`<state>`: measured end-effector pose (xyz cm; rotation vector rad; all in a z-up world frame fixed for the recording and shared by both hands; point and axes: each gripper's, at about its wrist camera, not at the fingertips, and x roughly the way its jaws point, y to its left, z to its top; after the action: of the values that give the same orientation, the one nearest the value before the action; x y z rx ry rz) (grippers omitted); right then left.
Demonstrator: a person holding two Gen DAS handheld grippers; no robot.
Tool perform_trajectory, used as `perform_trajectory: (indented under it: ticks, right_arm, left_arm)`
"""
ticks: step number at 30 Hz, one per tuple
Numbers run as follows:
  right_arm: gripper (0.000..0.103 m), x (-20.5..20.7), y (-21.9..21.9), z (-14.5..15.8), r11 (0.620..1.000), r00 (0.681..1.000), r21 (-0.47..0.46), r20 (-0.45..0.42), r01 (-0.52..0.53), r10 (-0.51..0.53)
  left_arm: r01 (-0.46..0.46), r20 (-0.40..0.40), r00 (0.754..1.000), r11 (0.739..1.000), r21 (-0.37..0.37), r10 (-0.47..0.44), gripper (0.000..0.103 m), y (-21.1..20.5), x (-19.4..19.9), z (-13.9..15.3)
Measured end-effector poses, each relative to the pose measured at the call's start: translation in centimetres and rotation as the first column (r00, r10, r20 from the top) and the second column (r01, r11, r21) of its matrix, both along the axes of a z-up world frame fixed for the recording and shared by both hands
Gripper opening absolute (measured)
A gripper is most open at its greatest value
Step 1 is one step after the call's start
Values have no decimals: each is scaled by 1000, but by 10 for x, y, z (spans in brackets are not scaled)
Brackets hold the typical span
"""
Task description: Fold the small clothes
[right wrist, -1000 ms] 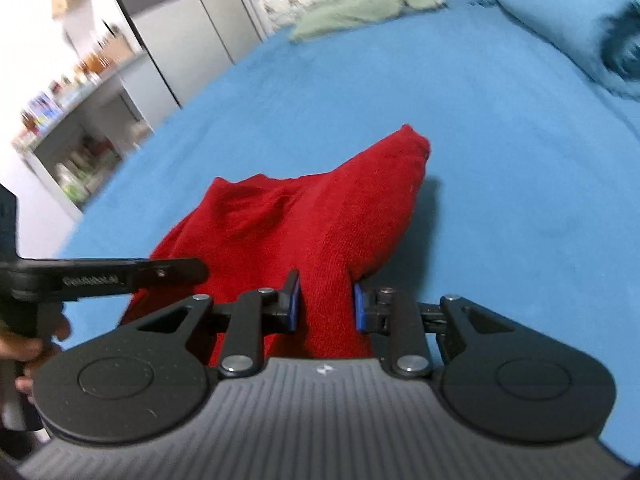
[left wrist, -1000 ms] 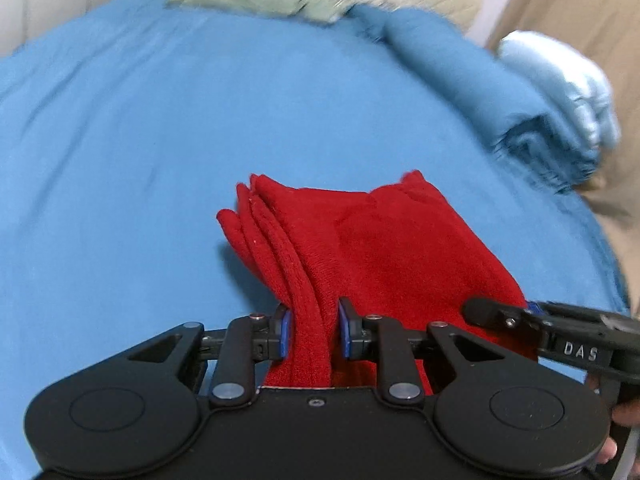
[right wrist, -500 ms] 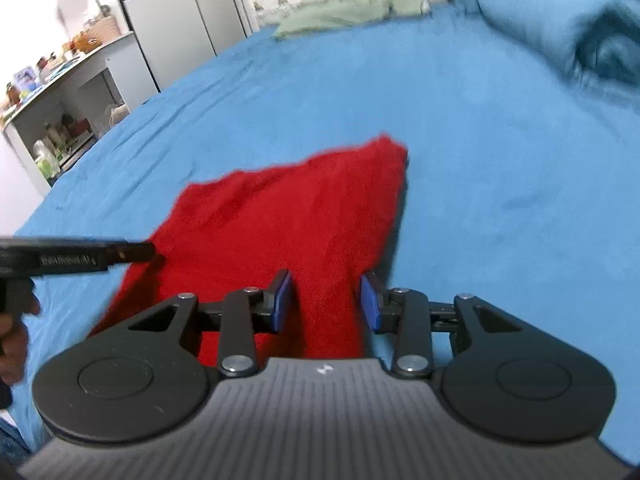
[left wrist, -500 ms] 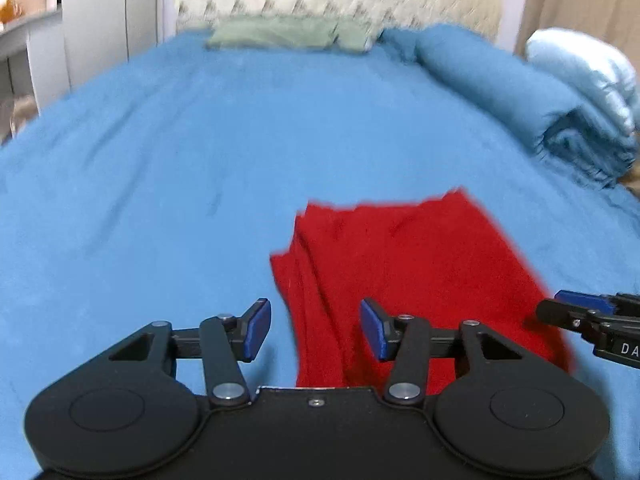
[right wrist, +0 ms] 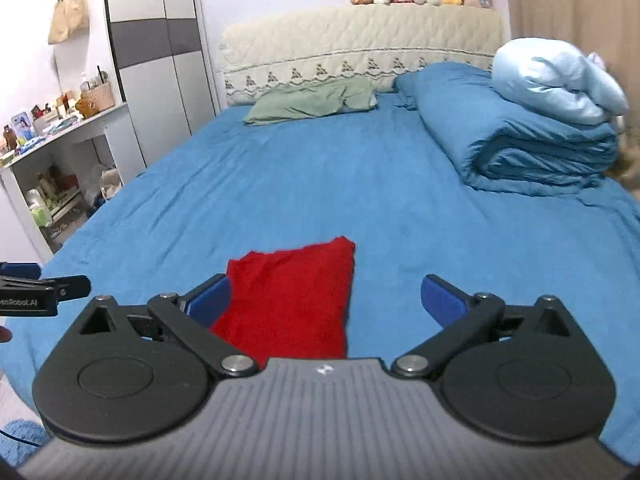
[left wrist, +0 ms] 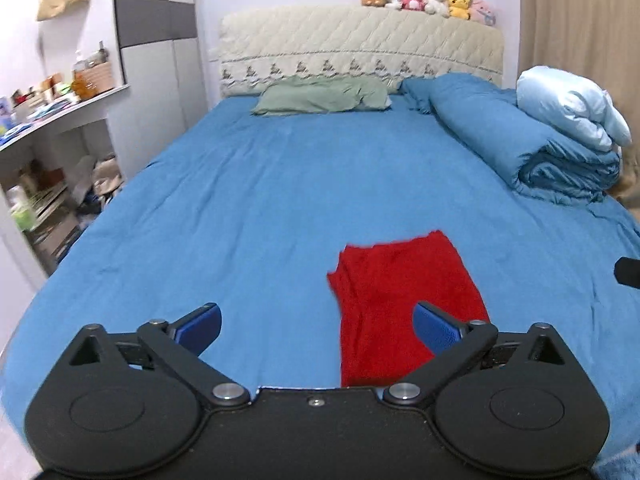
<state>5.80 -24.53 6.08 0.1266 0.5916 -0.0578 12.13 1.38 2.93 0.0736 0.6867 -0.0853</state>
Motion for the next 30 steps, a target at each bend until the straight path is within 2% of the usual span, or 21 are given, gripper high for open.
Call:
perform_trajectory:
  ticks: [5, 10, 13, 15, 19, 30]
  right_arm:
    - [103, -42, 23, 3, 998, 994, -39, -92, 54, -57]
    - [103, -69, 43, -21, 994, 982, -77, -166, 76, -87]
    - [103, -81, 51, -35, 988, 974, -127, -194, 92, -116]
    - [103, -89, 55, -39, 988, 972, -125, -201, 95, -119]
    - [103, -99, 58, -41, 990, 972, -106, -205, 95, -116]
    - [103, -104, 66, -38, 992, 973, -93, -202, 90, -107]
  left_arm:
    - [-42, -34, 998, 999, 23, 43, 103, 4, -48, -7]
    - [-47, -100, 994, 998, -35, 43, 103, 16, -78, -25]
    - [-38, -112, 993, 999, 0, 38, 103, 14, -88, -33]
    - [-26, -107, 994, 999, 21, 28, 103, 11, -93, -36]
    - [-6, -101, 995, 1000, 12, 7, 103, 7, -100, -36]
    - [11, -51, 999, 999, 35, -9, 103, -2, -110, -27]
